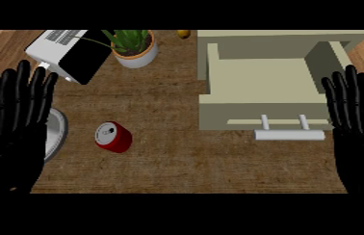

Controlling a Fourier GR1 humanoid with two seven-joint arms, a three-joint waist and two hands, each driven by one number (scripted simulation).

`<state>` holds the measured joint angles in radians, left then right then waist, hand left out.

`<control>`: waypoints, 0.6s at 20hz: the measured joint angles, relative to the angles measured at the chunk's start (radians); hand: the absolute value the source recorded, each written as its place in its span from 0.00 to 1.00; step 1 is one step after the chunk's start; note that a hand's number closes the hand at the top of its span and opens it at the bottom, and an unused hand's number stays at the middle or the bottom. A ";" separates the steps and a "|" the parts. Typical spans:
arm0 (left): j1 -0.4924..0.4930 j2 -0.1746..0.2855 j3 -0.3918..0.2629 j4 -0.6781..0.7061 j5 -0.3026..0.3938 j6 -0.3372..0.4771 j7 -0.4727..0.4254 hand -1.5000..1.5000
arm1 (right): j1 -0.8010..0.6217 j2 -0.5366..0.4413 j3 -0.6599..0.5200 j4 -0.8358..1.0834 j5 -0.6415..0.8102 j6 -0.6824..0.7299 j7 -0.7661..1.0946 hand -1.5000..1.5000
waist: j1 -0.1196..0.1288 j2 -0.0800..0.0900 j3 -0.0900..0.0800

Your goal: Pick up the can, place it into the drawer and close the drawer

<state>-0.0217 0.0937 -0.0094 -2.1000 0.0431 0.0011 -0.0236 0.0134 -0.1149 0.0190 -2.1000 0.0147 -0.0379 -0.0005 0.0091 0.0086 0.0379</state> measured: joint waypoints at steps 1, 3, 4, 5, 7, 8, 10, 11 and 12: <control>0.005 -0.003 -0.016 -0.011 -0.011 0.000 0.002 0.00 | 0.004 0.002 -0.005 0.008 -0.006 0.003 -0.012 0.00 | -0.002 -0.002 -0.008; 0.009 0.015 -0.022 -0.025 0.015 -0.039 0.004 0.00 | -0.002 0.000 -0.017 0.022 -0.014 0.008 -0.025 0.00 | -0.004 -0.005 -0.020; 0.024 0.017 -0.038 -0.030 0.027 -0.061 -0.006 0.00 | -0.013 0.000 -0.019 0.020 -0.011 0.004 -0.020 0.00 | -0.004 -0.006 -0.024; 0.021 0.021 -0.049 -0.029 0.043 -0.083 -0.010 0.00 | -0.008 -0.002 -0.020 0.007 -0.012 0.006 -0.017 0.00 | -0.007 -0.007 -0.027; 0.044 0.033 -0.075 -0.008 0.048 -0.110 0.017 0.00 | 0.002 -0.002 -0.029 0.019 -0.019 0.003 0.010 0.00 | -0.010 -0.006 -0.032; 0.065 0.045 -0.082 0.000 0.047 -0.115 0.058 0.00 | 0.016 -0.003 -0.034 0.026 -0.022 -0.002 0.045 0.00 | -0.010 -0.006 -0.033; 0.093 0.050 -0.111 0.000 0.034 -0.112 0.132 0.00 | 0.038 -0.004 -0.037 0.026 -0.025 -0.009 0.106 0.00 | -0.011 -0.007 -0.034; 0.101 0.057 -0.115 -0.004 0.037 -0.115 0.167 0.00 | 0.039 -0.007 -0.043 0.033 -0.025 -0.012 0.126 0.00 | -0.010 -0.008 -0.035; 0.107 0.063 -0.117 -0.014 0.037 -0.114 0.203 0.00 | 0.054 -0.006 -0.040 0.029 -0.023 -0.012 0.144 0.00 | -0.010 -0.008 -0.036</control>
<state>0.0849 0.1567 -0.1261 -2.1138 0.0806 -0.1131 0.1794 0.0672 -0.1209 -0.0206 -2.0711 -0.0081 -0.0497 0.1437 -0.0012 0.0005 0.0023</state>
